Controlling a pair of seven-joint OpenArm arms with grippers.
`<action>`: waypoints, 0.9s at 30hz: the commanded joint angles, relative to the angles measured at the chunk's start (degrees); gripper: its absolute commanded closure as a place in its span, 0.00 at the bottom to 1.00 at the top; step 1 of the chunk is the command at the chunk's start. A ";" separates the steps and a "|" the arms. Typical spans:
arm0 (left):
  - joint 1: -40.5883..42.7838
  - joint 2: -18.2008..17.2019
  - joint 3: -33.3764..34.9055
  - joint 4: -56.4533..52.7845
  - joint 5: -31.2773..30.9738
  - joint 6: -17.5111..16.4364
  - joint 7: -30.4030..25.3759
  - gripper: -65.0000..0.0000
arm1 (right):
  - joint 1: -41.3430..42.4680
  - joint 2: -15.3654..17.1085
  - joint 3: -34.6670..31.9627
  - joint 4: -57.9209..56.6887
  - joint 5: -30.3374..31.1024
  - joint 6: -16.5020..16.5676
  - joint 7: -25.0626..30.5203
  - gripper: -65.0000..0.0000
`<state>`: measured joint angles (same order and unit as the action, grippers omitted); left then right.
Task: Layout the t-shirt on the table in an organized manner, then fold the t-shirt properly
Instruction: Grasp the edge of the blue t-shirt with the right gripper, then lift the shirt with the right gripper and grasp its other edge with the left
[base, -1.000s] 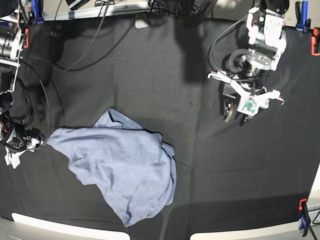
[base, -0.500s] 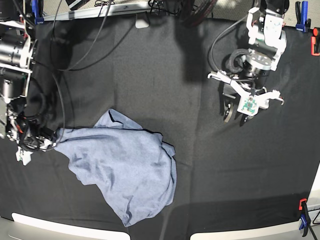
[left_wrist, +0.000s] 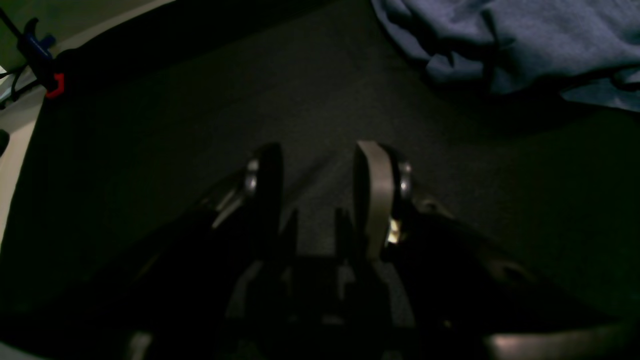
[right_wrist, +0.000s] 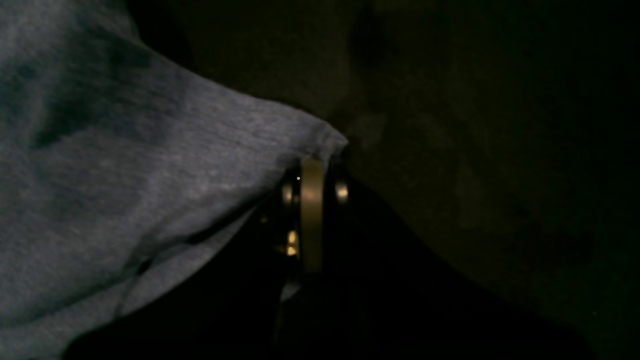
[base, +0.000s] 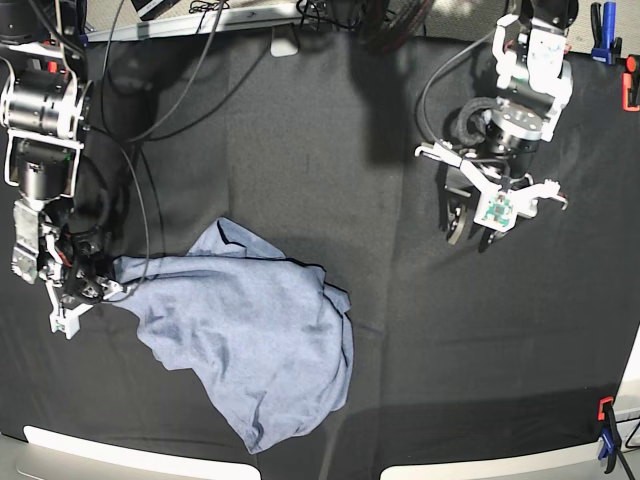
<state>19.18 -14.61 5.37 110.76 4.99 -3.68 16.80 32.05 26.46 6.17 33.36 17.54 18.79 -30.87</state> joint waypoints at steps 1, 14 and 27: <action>-0.44 -0.20 -0.09 1.16 0.13 0.04 -1.38 0.67 | 1.92 0.66 0.24 0.59 0.35 0.26 0.02 1.00; -0.44 -0.17 -0.09 1.14 0.02 0.04 -1.36 0.67 | 0.22 0.63 0.24 23.78 5.46 13.62 -12.63 1.00; -0.42 -0.17 -0.09 1.14 -0.07 0.02 0.57 0.67 | -11.93 -11.34 0.20 62.58 16.15 13.62 -23.63 1.00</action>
<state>19.20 -14.61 5.34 110.76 4.95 -3.68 18.55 18.61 14.70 6.13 94.98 32.84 32.25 -56.03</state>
